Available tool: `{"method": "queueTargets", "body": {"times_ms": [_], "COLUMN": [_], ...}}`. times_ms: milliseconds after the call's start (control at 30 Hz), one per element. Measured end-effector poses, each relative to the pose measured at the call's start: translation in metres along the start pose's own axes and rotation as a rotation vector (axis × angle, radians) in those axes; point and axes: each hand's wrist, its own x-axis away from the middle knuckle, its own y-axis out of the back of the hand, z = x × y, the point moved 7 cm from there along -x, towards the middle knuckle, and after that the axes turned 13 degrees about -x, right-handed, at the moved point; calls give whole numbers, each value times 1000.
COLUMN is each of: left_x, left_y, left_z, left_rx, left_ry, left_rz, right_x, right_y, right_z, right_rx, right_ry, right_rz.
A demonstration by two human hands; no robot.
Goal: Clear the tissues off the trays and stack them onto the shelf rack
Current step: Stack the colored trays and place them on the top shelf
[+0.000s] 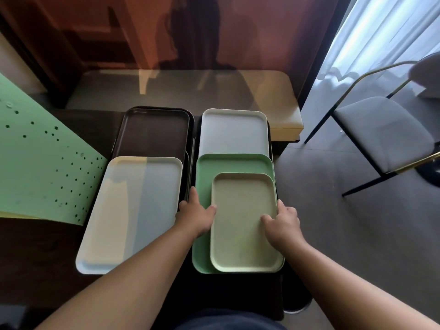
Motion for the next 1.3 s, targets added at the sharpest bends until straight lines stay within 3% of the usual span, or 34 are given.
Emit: {"method": "queueTargets", "body": {"times_ms": [300, 767, 1033, 1300], "left_x": [6, 11, 3, -1], "left_y": [15, 22, 10, 9], "left_z": [-6, -10, -9, -14], "left_rx": [177, 39, -26, -9], "left_ry": [22, 63, 61, 70], "left_rz": [-94, -99, -61, -40], "right_x": [-4, -8, -4, -7], "right_y": [-1, 8, 3, 3], "right_z": [3, 10, 8, 11], "right_rx": [-47, -359, -188, -281], "right_ry": [-3, -77, -47, -117], "right_rz": [-15, -141, -130, -64]}}
